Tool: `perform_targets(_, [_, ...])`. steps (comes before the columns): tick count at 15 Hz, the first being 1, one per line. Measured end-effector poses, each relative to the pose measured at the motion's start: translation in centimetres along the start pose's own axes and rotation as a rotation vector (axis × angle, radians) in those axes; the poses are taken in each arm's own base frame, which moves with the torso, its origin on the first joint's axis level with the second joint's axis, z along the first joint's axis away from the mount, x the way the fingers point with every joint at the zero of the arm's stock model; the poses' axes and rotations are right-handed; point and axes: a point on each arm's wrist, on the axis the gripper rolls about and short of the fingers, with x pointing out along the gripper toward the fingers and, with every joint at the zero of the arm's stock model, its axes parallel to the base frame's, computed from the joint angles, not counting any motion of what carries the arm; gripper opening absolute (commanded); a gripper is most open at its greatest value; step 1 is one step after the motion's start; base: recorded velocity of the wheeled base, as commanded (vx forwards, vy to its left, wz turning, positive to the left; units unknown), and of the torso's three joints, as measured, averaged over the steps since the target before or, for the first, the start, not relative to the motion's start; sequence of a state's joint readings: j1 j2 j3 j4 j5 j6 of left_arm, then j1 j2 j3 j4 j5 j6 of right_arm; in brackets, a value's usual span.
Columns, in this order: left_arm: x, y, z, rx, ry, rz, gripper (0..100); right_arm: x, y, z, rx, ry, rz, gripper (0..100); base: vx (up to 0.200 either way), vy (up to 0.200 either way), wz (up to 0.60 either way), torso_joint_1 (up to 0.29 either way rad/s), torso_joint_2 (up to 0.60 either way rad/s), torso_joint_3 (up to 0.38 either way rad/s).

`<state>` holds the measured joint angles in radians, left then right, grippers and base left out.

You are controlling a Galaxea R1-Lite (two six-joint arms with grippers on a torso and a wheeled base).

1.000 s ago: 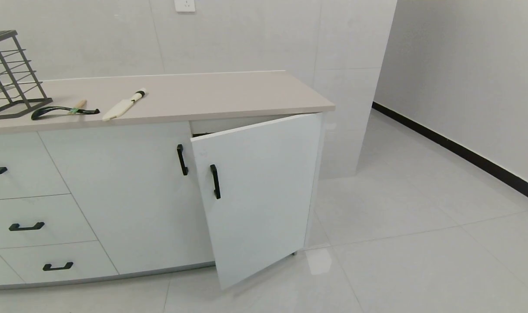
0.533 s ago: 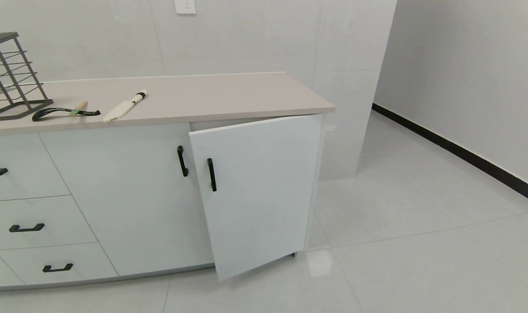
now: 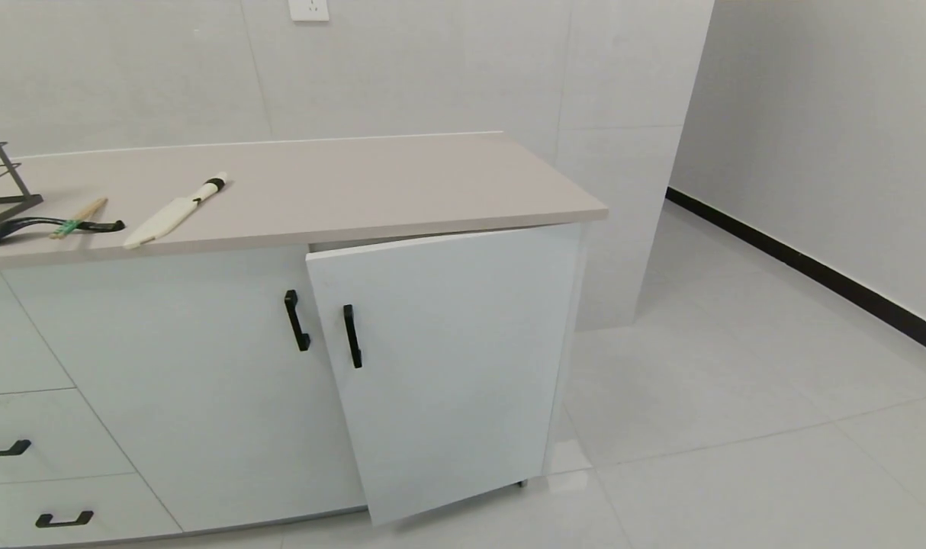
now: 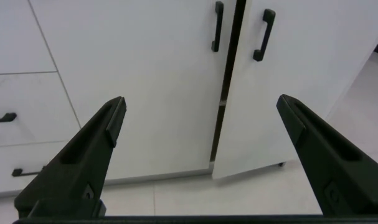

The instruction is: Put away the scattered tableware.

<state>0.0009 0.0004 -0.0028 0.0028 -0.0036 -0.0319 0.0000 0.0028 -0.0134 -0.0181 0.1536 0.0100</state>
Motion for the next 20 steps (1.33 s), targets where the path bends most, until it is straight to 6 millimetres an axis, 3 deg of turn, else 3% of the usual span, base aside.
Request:
perform_targets(7, [0.0,0.01,0.02,-0.001,-0.001,0.001,100,-0.03,0.01,0.02,-0.005,-0.005,0.0,0,0.0,0.029,0.51,0.006,0.0,0.003])
perform_targets(10, [0.0,0.01,0.03,-0.003,-0.002,0.001,100,-0.03,0.02,-0.01,-0.003,-0.004,0.006,0,0.0,0.0,0.0,0.0,0.0,0.0])
perform_targets(20, [0.0,0.01,0.02,-0.008,-0.002,0.003,100,0.01,0.02,0.25,-0.017,-0.041,0.009,0,0.0,0.2,0.0,0.001,0.0,0.002])
